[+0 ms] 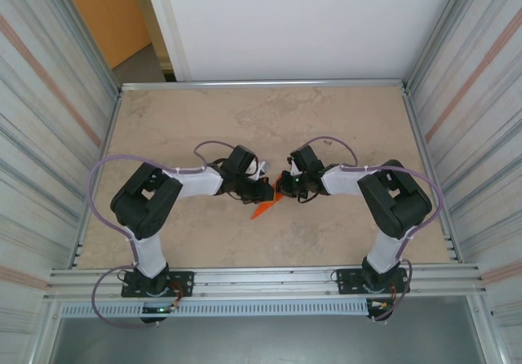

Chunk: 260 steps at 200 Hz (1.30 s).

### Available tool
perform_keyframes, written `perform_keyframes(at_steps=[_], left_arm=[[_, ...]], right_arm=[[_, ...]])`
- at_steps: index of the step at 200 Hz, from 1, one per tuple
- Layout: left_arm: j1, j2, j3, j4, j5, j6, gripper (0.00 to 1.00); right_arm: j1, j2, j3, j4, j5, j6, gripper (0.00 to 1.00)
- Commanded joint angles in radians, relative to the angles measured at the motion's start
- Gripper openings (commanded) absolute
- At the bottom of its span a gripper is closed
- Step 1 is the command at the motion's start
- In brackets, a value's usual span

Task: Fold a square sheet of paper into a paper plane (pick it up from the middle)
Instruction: Fold the wing for the fifth time at the center of the table.

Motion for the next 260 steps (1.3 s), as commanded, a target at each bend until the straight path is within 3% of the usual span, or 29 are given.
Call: perform_keyframes(at_steps=[1,82,155,260], left_arm=[[-0.008,0.035,0.048,-0.096,-0.003,0.062,0.07],[0.006,0.073,0.025,-0.158,-0.038,0.078,0.05],[0.041,-0.031,-0.132,-0.112,0.019,0.051,0.06],[0.081,-0.137,-0.352,-0.091,0.013,0.063,0.05]], right_arm=[[0.001,0.079,-0.05,-0.107,0.052,-0.025,0.01],[-0.011,0.105,-0.051,-0.15,0.073,-0.042,0.01],[-0.022,0.149,-0.02,-0.227,0.098,-0.048,0.0],[-0.023,0.142,-0.001,-0.269,0.106,-0.039,0.0]])
